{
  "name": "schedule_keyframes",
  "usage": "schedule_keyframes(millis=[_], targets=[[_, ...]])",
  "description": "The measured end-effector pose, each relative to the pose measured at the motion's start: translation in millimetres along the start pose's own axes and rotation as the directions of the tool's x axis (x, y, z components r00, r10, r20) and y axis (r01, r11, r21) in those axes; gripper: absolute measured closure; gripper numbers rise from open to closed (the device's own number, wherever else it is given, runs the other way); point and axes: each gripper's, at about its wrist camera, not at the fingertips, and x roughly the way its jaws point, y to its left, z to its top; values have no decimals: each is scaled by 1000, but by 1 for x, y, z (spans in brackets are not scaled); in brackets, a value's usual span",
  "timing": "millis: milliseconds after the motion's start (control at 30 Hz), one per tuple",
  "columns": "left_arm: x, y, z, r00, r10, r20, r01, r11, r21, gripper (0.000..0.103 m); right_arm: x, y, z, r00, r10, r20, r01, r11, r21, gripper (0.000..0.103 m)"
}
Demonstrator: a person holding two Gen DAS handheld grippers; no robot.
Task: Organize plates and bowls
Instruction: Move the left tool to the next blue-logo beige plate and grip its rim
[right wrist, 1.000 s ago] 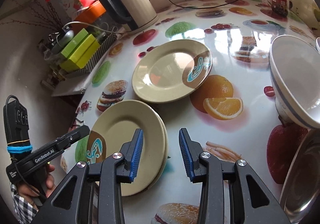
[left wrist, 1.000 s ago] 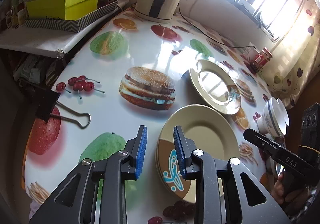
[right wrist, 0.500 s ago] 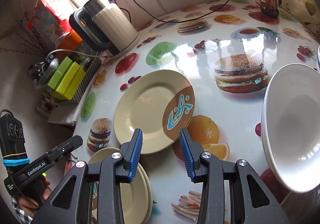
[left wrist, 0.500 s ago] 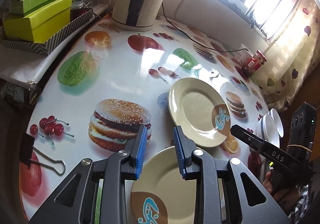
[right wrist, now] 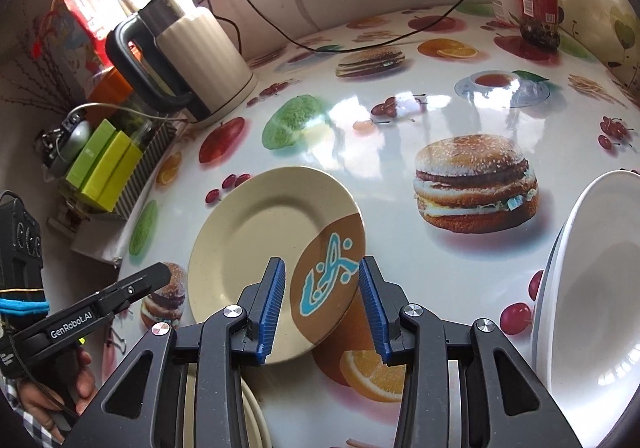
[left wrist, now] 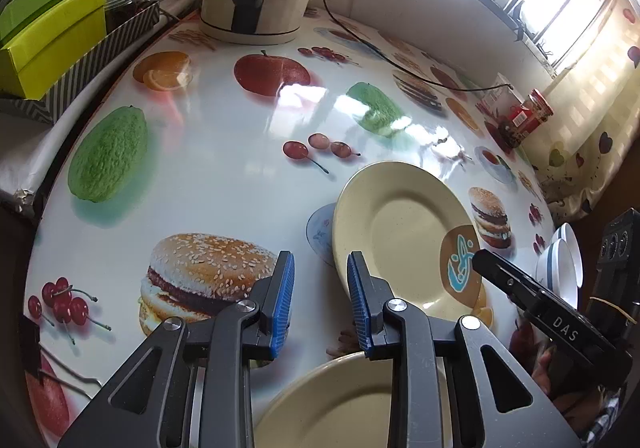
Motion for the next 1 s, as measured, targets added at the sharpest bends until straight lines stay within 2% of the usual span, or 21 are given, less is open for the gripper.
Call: schedule_keyframes(millis=[333, 667, 1000], targets=[[16, -2, 3, 999, 9, -32, -9, 1000, 5, 75, 8, -7, 1, 1000, -11, -15, 12, 1000, 6, 65], [19, -1, 5, 1000, 2, -25, -3, 1000, -12, 75, 12, -7, 2, 1000, 10, -22, -10, 1000, 11, 65], [24, -8, 7, 999, -2, -38, 2, 1000, -2, 75, 14, -8, 4, 999, 24, -23, -24, 999, 25, 76]])
